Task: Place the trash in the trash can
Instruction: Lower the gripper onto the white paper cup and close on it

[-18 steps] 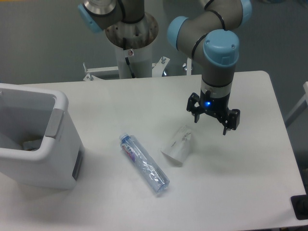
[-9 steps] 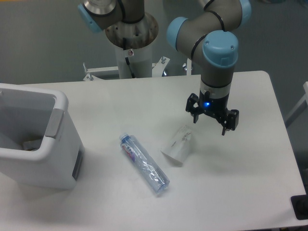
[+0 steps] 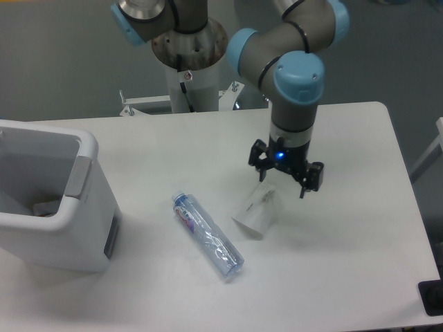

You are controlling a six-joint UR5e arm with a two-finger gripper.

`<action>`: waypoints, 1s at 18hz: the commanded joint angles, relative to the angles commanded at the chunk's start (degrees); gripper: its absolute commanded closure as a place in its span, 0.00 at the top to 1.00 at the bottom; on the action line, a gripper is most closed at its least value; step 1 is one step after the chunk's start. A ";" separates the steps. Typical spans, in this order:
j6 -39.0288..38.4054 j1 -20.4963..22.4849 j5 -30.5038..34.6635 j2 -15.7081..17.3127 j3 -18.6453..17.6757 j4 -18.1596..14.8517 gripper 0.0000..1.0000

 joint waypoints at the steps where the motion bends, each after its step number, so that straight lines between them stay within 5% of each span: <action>1: 0.18 -0.09 0.61 -0.44 -0.26 0.18 1.00; 5: 0.35 -0.97 5.36 -2.73 -0.62 0.35 0.97; 15: -0.09 -3.52 5.80 -6.60 -0.62 0.36 0.91; 18: -0.09 -3.52 5.80 -6.42 -0.62 0.09 0.59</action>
